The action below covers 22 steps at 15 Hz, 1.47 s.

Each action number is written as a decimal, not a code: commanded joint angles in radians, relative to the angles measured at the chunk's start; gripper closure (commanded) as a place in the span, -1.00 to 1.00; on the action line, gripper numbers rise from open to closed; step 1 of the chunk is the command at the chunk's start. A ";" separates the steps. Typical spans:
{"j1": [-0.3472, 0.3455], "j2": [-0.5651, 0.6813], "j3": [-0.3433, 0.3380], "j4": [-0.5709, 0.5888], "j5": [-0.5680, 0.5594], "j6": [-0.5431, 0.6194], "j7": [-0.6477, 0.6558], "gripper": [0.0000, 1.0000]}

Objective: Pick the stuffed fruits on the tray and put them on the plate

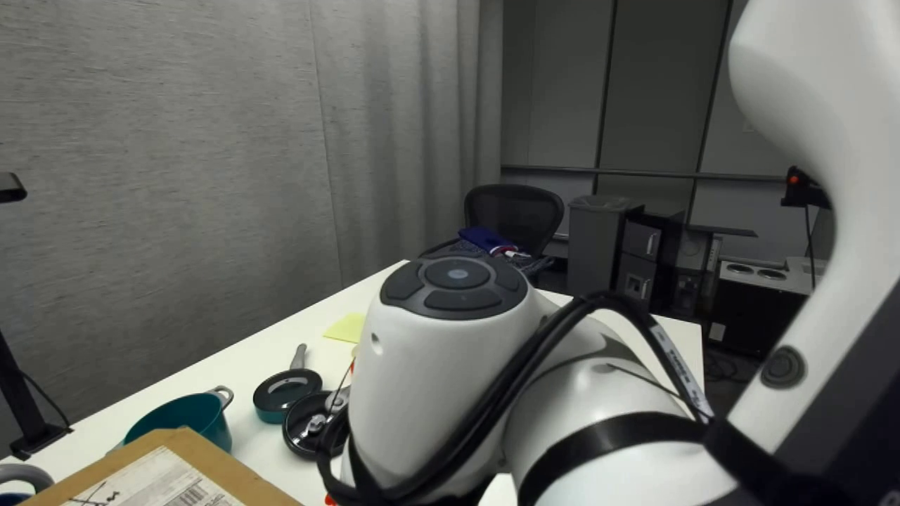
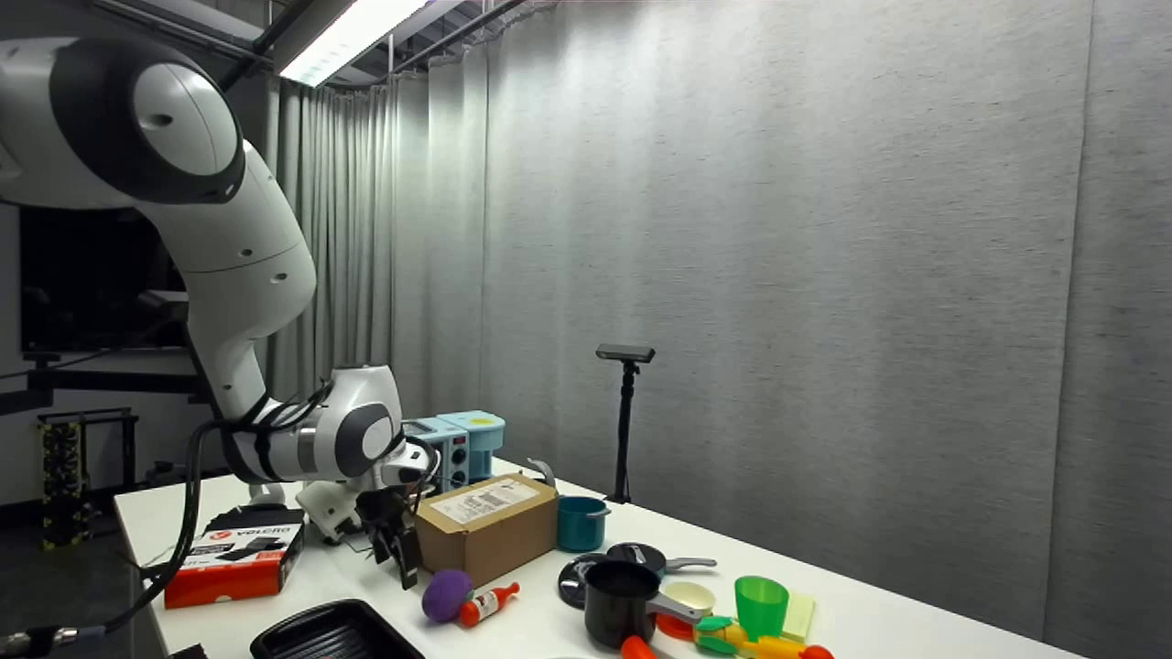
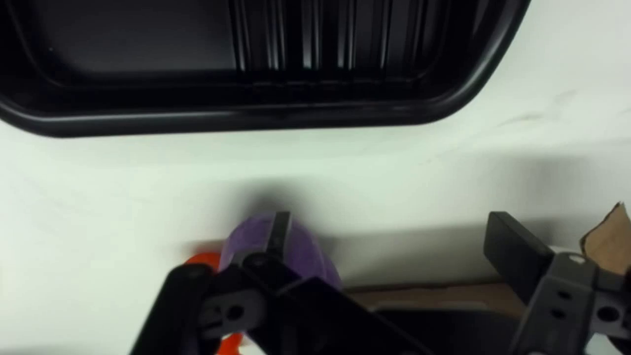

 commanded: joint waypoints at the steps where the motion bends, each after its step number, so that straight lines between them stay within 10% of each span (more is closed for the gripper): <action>1: 0.104 0.038 -0.122 0.064 -0.100 -0.011 0.137 -1.00; 8: 0.243 0.104 -0.299 0.145 -0.251 -0.064 0.360 -1.00; 18: 0.204 0.181 -0.269 0.236 -0.281 -0.215 0.433 -1.00; 19: 0.196 0.186 -0.264 0.239 -0.280 -0.208 0.434 -0.50; 22: 0.172 0.191 -0.242 0.240 -0.264 -0.216 0.406 -0.11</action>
